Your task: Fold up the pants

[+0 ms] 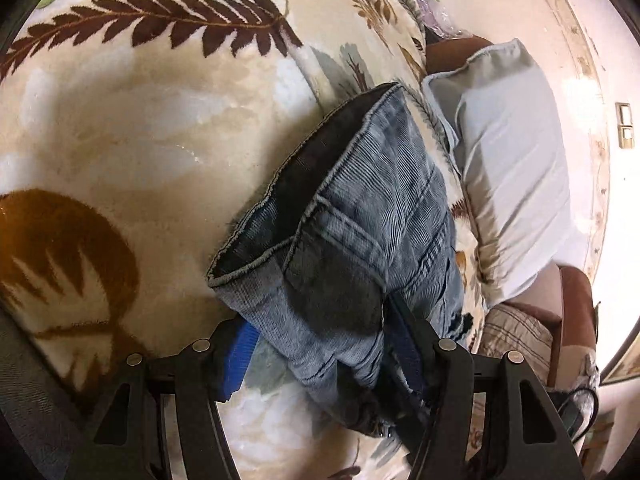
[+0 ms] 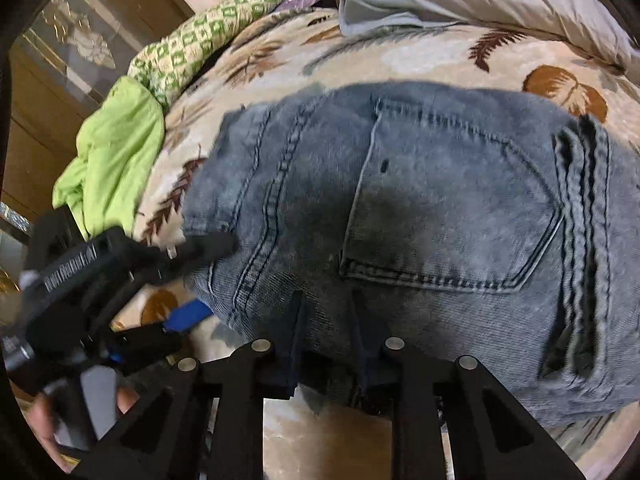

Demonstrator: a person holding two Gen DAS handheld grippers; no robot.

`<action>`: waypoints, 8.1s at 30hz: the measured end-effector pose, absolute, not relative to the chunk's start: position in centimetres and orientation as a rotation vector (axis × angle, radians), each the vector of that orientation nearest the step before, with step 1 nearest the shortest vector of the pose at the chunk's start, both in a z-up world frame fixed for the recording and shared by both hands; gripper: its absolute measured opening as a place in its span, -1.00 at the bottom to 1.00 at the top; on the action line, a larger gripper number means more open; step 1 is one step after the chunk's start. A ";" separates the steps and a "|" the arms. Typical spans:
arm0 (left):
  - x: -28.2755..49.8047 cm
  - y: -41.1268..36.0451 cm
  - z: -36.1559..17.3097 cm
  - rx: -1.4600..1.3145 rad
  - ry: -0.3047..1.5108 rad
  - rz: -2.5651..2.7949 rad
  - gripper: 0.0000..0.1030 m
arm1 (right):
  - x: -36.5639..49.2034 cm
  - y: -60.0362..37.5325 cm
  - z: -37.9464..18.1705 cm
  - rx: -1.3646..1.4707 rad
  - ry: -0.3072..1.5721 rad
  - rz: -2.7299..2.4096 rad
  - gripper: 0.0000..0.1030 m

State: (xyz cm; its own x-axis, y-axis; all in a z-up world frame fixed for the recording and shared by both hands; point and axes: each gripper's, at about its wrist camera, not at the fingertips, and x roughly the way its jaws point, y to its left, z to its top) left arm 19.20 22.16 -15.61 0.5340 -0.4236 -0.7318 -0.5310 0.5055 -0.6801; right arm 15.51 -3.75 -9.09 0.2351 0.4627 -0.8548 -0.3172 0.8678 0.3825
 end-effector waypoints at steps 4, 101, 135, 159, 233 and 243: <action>20.7 20.4 -14.4 -0.915 1.100 0.144 -0.42 | 15.5 -4.1 -9.3 0.152 1.230 0.553 -0.57; 19.3 -5.8 -7.7 -0.099 1.076 -0.339 0.28 | 10.8 -32.5 -6.1 0.453 1.058 0.242 0.15; 27.1 0.0 -13.9 -0.472 1.114 -0.395 -0.62 | 18.7 -33.5 -11.1 0.612 1.137 0.305 -0.57; 13.2 10.8 4.0 -0.379 0.875 -0.257 -0.63 | 12.0 -20.6 3.1 0.465 0.939 0.402 -0.64; -7.5 2.1 10.2 -0.006 0.790 -0.003 0.43 | -2.4 -19.9 7.4 0.208 0.920 0.157 0.51; -7.9 1.1 12.6 0.044 0.785 0.004 0.48 | -2.9 -19.4 8.6 0.172 0.895 0.156 0.52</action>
State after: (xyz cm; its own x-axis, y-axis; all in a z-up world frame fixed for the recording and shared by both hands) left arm -7.86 1.07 12.63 0.7074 0.0200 -0.7065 0.0131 0.9991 0.0414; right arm -2.87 -19.39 8.64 0.6156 0.2065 -0.7605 -0.0628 0.9749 0.2138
